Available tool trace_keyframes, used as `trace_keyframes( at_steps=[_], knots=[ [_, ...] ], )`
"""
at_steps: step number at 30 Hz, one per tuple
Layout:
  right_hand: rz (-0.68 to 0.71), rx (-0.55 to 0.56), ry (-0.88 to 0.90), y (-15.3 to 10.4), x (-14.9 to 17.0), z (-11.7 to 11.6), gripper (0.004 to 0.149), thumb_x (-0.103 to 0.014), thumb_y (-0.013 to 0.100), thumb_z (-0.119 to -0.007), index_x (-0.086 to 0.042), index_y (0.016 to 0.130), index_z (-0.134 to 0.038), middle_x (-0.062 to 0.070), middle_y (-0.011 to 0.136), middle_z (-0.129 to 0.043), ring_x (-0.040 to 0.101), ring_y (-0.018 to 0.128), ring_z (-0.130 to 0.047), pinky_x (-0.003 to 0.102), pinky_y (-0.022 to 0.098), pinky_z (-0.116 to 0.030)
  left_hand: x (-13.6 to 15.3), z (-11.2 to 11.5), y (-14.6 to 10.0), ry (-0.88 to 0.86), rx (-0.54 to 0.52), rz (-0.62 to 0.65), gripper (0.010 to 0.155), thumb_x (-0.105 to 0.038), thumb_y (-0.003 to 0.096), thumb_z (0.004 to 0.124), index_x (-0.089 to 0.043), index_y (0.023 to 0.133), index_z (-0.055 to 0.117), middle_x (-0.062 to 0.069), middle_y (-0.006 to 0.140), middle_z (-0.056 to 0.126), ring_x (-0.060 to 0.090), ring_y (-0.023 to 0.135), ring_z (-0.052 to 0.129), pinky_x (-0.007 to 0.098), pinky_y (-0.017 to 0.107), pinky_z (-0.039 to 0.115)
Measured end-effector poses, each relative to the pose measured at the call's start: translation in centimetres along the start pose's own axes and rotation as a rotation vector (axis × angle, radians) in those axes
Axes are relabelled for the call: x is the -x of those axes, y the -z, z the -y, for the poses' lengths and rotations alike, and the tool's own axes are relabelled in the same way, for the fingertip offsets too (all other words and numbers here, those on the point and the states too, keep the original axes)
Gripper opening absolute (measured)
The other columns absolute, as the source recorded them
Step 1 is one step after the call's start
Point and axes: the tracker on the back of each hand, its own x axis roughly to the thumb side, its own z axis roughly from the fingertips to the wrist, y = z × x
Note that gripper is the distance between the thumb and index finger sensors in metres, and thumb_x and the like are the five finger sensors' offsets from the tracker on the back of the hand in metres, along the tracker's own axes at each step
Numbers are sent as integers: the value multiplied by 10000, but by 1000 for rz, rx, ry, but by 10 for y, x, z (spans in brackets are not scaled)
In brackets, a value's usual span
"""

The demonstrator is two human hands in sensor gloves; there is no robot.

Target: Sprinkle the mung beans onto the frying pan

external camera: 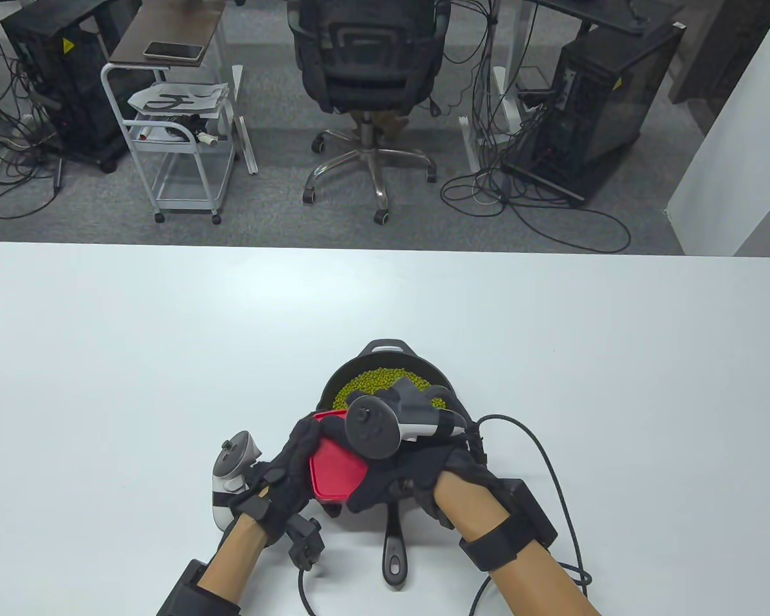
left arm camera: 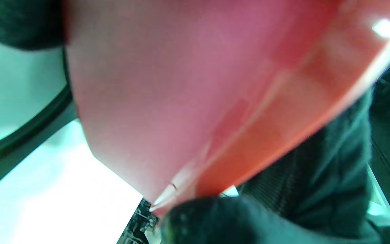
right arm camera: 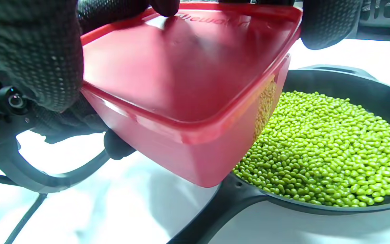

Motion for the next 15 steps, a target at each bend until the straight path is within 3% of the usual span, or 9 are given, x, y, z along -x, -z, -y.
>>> trace_keyframes(
  at_steps=[4,8,13,15],
  knots=[
    [15,138,159,-13,17,3,1020,-675,440,-878,-272,1174,-295,281,1223,-200,588,1050,-305,717,667,-578,0,0,2,-21,9,7,856,-815,457,614,-331,1090,299,146,1050,553,387,678,870,469,307,881],
    [-119,317,371,-26,44,0,886,-690,521,-692,-215,1176,-330,284,1212,-316,588,1010,-444,649,635,-652,-2,2,2,-38,32,26,854,-816,461,595,-329,1093,289,142,1053,549,382,683,868,466,313,880],
    [-291,373,690,-36,77,-25,841,-702,551,-554,-163,1170,-374,299,1144,-534,586,874,-658,560,529,-766,-6,8,1,-19,44,45,848,-816,461,582,-331,1093,291,155,1051,551,378,682,869,463,312,879],
    [-311,343,805,-36,84,-38,817,-696,560,-508,-158,1167,-407,286,1109,-619,574,803,-740,522,469,-802,-6,10,3,-21,47,56,844,-820,461,572,-336,1095,295,134,1053,559,371,681,874,457,310,880]
  ],
)
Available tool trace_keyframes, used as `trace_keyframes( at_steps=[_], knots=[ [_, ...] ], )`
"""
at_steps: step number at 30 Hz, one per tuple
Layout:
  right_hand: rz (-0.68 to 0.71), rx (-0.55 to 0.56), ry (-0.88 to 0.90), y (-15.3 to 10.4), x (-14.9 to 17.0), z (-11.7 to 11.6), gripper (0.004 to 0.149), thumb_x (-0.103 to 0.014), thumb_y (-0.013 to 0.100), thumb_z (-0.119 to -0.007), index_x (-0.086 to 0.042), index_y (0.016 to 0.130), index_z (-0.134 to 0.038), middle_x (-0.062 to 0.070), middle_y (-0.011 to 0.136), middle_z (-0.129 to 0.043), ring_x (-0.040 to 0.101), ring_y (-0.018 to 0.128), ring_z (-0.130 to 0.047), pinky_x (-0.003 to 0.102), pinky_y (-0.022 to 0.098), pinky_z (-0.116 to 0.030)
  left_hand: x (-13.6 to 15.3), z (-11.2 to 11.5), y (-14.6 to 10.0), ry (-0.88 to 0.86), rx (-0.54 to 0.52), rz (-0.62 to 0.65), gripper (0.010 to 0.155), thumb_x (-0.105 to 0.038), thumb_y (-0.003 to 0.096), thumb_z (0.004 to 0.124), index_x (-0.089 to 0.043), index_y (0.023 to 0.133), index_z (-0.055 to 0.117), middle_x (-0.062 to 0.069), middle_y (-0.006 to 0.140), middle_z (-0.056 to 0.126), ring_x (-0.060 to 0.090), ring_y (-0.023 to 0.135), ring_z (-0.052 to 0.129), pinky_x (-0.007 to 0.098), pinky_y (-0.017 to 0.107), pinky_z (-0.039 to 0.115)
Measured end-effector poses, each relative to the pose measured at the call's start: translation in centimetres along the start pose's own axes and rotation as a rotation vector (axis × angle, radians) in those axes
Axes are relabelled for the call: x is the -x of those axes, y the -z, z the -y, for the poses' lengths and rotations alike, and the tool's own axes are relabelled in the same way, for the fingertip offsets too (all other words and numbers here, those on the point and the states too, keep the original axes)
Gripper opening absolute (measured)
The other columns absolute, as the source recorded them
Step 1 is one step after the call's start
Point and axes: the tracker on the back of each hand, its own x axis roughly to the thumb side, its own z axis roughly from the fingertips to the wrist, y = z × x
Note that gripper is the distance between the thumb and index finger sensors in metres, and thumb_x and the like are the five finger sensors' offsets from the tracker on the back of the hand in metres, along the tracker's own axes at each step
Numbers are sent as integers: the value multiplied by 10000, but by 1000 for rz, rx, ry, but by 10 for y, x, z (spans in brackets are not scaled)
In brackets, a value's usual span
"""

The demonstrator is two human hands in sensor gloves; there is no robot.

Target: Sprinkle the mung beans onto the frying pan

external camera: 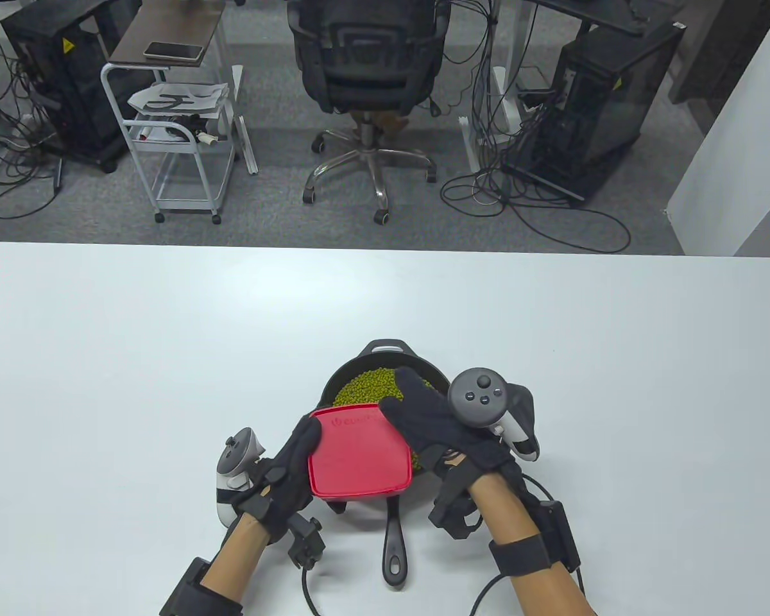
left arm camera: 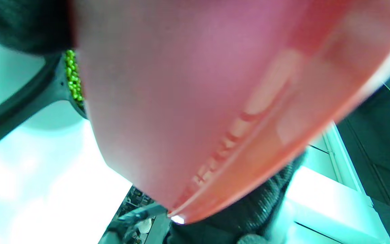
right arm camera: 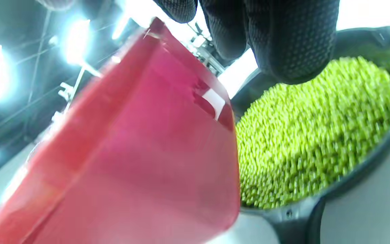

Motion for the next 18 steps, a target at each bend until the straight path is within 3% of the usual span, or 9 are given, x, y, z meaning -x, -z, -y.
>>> trace_keyframes(
  at_steps=[5,7,18],
  knots=[
    [-65,-11,158,1,18,-17,798,-684,564,-432,-139,1143,-497,258,989,-788,526,641,-871,434,380,-853,-1,7,6,-22,28,18,837,-827,462,550,-344,1100,304,127,1055,566,357,684,878,451,325,875],
    [-66,-3,239,2,23,-21,754,-666,576,-434,-171,1133,-544,261,964,-796,523,631,-870,430,374,-850,-1,6,6,-9,0,10,832,-834,462,539,-349,1101,317,122,1051,580,349,678,885,446,334,877],
    [-55,88,302,-4,32,-33,684,-648,598,-418,-229,1098,-623,218,909,-822,499,606,-880,398,364,-850,0,8,6,-6,-66,10,770,-808,474,525,-380,1105,416,144,1026,618,354,670,881,451,350,869]
  ],
)
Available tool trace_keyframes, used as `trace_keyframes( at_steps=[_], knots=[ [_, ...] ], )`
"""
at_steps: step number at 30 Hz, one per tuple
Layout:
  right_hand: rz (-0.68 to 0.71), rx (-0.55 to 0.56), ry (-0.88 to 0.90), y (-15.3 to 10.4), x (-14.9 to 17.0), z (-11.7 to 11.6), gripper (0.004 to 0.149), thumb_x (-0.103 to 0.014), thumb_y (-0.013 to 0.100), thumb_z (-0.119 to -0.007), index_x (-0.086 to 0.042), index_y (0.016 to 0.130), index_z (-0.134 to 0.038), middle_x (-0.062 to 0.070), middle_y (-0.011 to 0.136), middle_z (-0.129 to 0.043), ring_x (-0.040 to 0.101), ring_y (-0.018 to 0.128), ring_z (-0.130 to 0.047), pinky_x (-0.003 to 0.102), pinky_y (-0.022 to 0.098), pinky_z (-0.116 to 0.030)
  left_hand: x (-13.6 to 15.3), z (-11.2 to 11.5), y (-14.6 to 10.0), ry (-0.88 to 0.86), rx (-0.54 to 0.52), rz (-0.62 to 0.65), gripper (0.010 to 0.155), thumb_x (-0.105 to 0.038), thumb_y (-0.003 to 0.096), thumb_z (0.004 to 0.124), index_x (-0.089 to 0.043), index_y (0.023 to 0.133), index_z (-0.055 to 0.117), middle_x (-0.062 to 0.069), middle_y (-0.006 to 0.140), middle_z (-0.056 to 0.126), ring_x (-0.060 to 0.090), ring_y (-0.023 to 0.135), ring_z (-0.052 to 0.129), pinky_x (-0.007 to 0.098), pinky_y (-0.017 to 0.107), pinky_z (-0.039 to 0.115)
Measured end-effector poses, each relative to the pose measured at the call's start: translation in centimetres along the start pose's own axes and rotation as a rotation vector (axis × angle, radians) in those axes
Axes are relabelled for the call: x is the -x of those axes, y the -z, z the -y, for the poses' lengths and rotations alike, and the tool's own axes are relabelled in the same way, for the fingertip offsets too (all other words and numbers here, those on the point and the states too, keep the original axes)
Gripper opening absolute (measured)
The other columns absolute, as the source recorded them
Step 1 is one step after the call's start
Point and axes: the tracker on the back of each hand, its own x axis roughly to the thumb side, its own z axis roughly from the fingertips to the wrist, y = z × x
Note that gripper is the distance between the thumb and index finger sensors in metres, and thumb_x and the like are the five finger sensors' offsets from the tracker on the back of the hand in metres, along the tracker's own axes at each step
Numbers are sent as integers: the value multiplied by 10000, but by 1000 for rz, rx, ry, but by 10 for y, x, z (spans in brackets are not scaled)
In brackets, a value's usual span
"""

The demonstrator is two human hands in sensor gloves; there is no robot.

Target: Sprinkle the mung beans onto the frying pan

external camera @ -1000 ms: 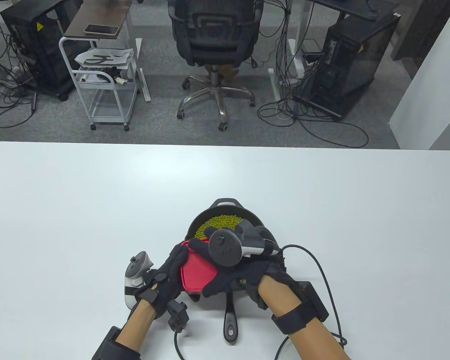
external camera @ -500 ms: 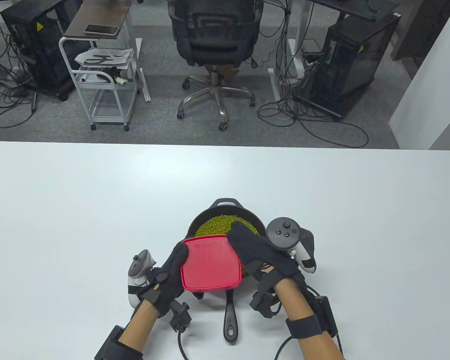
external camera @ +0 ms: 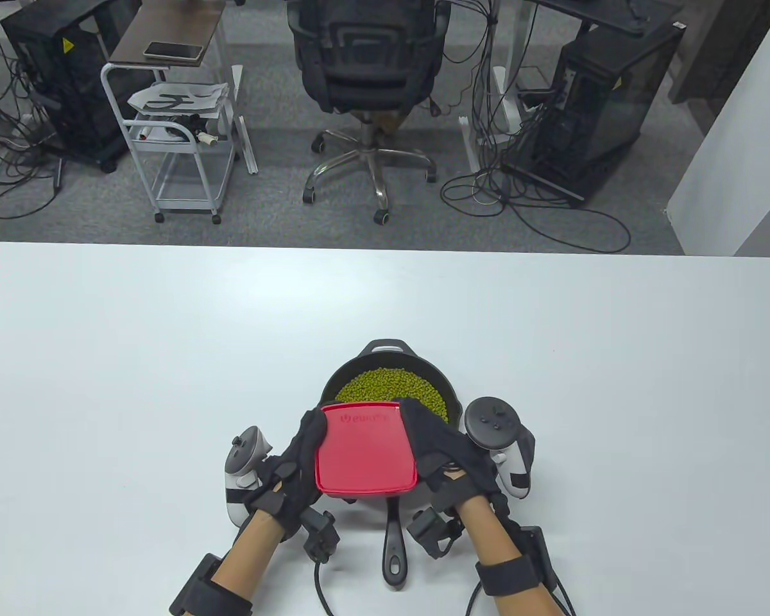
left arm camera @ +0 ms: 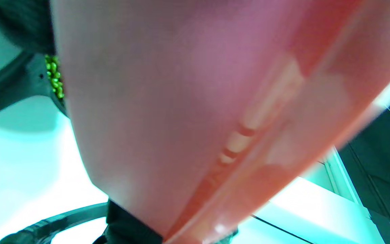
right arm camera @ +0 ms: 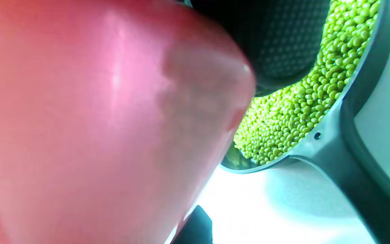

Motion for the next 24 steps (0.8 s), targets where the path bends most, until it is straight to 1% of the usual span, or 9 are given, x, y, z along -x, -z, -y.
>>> trace_keyframes(
  at_steps=[9,12,13,16,18,20,21,22,24],
  knots=[
    [16,105,70,-5,6,-4,566,-625,619,-497,-308,1028,-724,221,882,-855,498,605,-884,393,369,-852,0,1,-2,2,-27,-1,690,-770,489,527,-434,1091,505,162,1011,639,359,659,885,449,343,870],
    [20,134,78,-6,6,-4,513,-583,624,-523,-319,993,-761,218,847,-877,485,587,-896,382,357,-852,1,3,-3,-17,-72,6,642,-728,498,533,-435,1068,570,165,985,680,363,626,905,443,321,879],
    [18,139,86,-7,6,-4,511,-587,622,-526,-324,988,-766,217,844,-882,482,588,-897,380,358,-852,1,4,-3,-16,-76,14,637,-726,495,538,-441,1063,584,165,981,687,362,622,907,442,318,878],
    [18,144,62,-7,7,-2,507,-581,622,-533,-322,980,-781,219,827,-897,471,562,-908,369,338,-853,3,4,-2,-18,-59,1,642,-729,498,530,-440,1071,567,161,990,676,360,631,900,440,325,875],
    [10,132,93,-6,11,-4,546,-631,620,-524,-317,1014,-735,173,864,-873,459,596,-895,365,363,-849,2,3,-1,-23,-45,18,653,-734,499,533,-436,1080,549,158,1001,660,363,645,884,449,339,861],
    [-14,63,171,-4,15,-8,638,-651,607,-518,-237,1072,-657,174,916,-821,497,647,-849,405,404,-829,0,2,-1,-6,-59,10,662,-735,497,532,-427,1083,540,158,1002,656,363,647,880,449,338,860],
    [-11,32,171,-4,16,-8,689,-654,606,-491,-191,1106,-587,198,957,-780,511,672,-827,418,425,-821,0,1,-1,-2,-68,8,667,-739,495,533,-423,1083,543,157,999,662,360,644,884,446,335,862],
    [-6,-7,158,-4,16,-10,722,-659,607,-470,-172,1137,-511,226,995,-741,522,687,-812,428,437,-814,1,-1,0,-16,-71,13,669,-740,495,535,-424,1084,542,159,998,662,360,644,884,446,335,862],
    [9,-55,134,-7,16,-13,779,-681,600,-456,-158,1171,-367,248,1017,-718,527,686,-813,429,437,-816,1,-5,0,-48,-78,12,669,-741,496,537,-425,1085,537,160,1002,654,361,649,880,447,339,861]
  ],
)
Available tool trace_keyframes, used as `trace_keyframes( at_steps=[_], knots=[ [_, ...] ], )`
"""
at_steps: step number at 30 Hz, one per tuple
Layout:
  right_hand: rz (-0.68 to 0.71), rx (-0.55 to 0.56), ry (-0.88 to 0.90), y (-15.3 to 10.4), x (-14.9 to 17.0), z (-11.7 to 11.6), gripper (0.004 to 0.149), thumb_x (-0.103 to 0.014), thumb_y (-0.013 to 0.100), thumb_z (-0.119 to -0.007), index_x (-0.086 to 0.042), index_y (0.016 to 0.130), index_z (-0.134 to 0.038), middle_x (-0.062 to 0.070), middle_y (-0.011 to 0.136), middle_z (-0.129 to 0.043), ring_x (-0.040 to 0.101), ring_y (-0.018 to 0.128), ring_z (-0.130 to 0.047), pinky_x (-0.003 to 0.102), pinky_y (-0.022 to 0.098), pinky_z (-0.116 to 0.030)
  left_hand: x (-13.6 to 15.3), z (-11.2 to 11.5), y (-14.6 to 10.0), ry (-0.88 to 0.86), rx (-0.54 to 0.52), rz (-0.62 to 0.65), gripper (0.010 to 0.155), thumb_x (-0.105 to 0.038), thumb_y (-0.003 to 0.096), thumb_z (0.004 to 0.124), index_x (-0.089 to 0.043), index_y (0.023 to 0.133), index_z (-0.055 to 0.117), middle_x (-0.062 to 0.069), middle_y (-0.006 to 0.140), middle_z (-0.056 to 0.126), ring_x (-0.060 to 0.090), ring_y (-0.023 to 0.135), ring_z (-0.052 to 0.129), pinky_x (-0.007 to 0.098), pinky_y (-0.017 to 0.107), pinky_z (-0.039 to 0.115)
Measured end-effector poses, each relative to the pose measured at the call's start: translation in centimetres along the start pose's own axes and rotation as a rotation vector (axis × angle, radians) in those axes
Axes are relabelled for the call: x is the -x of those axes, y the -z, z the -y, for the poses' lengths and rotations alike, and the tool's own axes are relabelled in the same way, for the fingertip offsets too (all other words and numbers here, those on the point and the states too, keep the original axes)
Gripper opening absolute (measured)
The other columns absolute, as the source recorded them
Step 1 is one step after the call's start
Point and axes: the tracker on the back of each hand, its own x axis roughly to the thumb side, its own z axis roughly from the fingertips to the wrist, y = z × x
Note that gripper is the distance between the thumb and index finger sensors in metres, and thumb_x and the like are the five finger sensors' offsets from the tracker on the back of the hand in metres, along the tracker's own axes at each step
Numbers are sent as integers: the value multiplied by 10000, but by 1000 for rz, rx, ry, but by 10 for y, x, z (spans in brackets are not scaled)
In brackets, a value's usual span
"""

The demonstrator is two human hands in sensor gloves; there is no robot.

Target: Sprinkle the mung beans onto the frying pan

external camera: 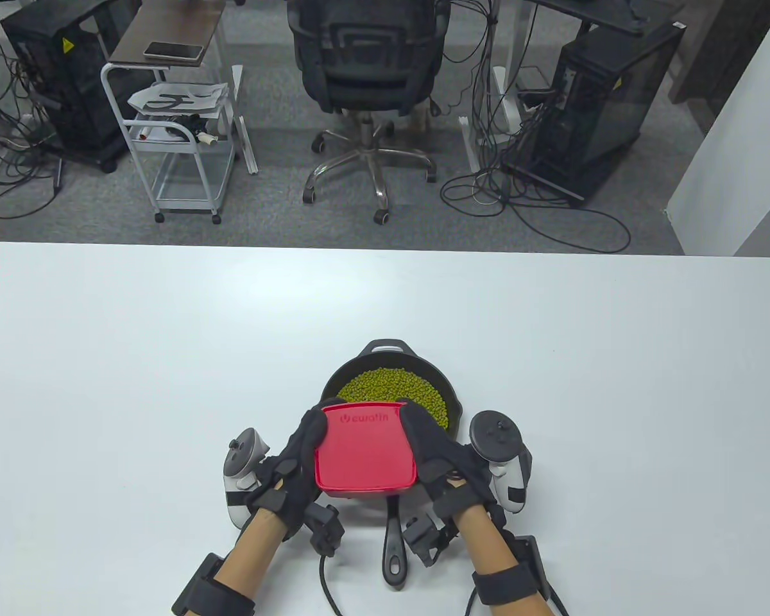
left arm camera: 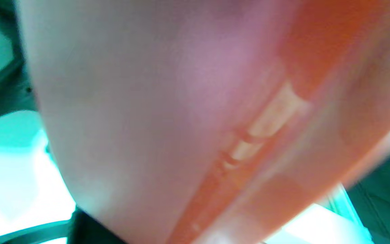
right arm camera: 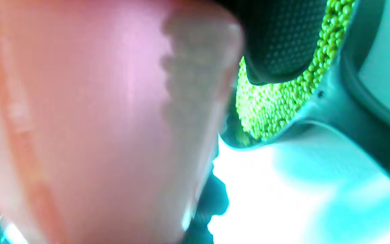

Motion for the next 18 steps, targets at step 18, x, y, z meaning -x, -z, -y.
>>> trace_keyframes(
  at_steps=[18],
  knots=[
    [44,38,1,-12,-1,-13,753,-660,613,-542,-218,1171,-298,189,899,-810,463,604,-881,373,367,-839,-13,-17,-3,12,9,2,851,-783,480,548,-313,1099,202,147,1093,490,394,760,801,476,421,835]
  ],
)
